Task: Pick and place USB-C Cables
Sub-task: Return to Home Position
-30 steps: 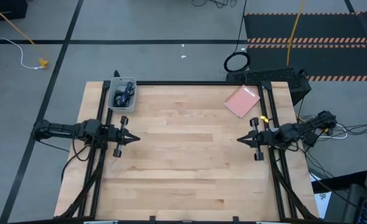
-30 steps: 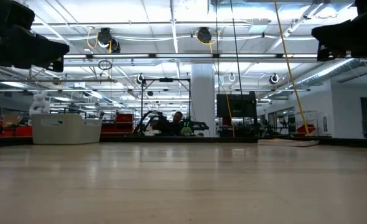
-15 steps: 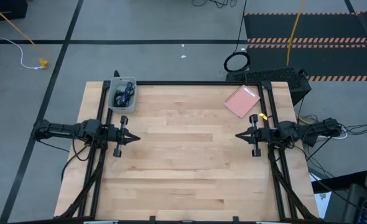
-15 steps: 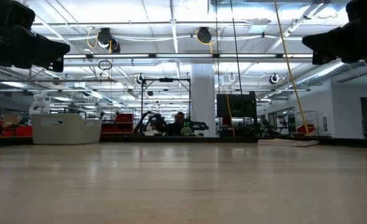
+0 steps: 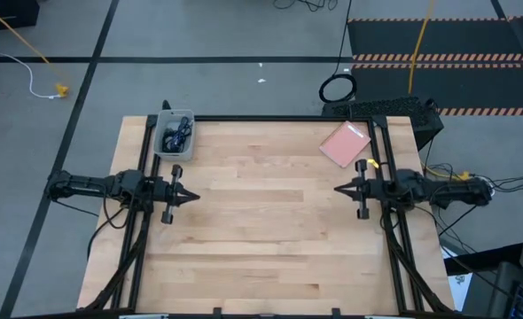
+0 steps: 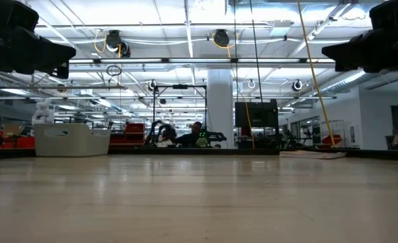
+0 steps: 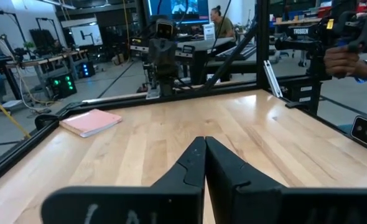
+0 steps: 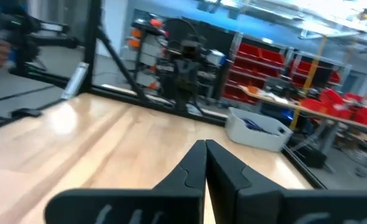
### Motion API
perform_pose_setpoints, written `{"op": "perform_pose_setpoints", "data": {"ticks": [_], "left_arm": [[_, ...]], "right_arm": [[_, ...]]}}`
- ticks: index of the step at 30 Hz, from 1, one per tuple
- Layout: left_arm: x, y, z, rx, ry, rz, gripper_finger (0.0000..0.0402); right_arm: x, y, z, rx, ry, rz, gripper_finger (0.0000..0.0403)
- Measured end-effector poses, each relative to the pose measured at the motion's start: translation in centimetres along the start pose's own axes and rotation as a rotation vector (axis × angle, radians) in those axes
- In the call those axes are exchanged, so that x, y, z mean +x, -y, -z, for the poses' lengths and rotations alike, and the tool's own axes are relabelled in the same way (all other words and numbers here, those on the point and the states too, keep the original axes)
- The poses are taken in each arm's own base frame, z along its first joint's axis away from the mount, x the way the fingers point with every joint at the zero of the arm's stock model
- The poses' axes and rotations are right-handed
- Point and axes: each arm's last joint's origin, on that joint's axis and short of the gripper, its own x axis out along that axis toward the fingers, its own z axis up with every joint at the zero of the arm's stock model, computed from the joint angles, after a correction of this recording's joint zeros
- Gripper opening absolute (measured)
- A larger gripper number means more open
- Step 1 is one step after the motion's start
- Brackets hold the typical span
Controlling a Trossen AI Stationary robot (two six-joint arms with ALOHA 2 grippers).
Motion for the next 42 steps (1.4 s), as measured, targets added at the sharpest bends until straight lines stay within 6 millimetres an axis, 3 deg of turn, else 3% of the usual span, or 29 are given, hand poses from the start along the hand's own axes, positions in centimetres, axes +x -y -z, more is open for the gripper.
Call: {"op": "perform_pose_setpoints", "data": {"ticks": [17, 42], "left_arm": [[0.00, 0.00, -0.03, -0.009, 0.002, -0.001, 0.0011], [-0.24, 0.29, -0.38, -0.055, 0.043, 0.029, 0.0002]], "right_arm": [[0.00, 0.98, 0.78, 0.027, -0.081, 0.101, 0.0000], [0.02, 1.00, 0.72, 0.018, -0.076, 0.105, 0.0000]]}}
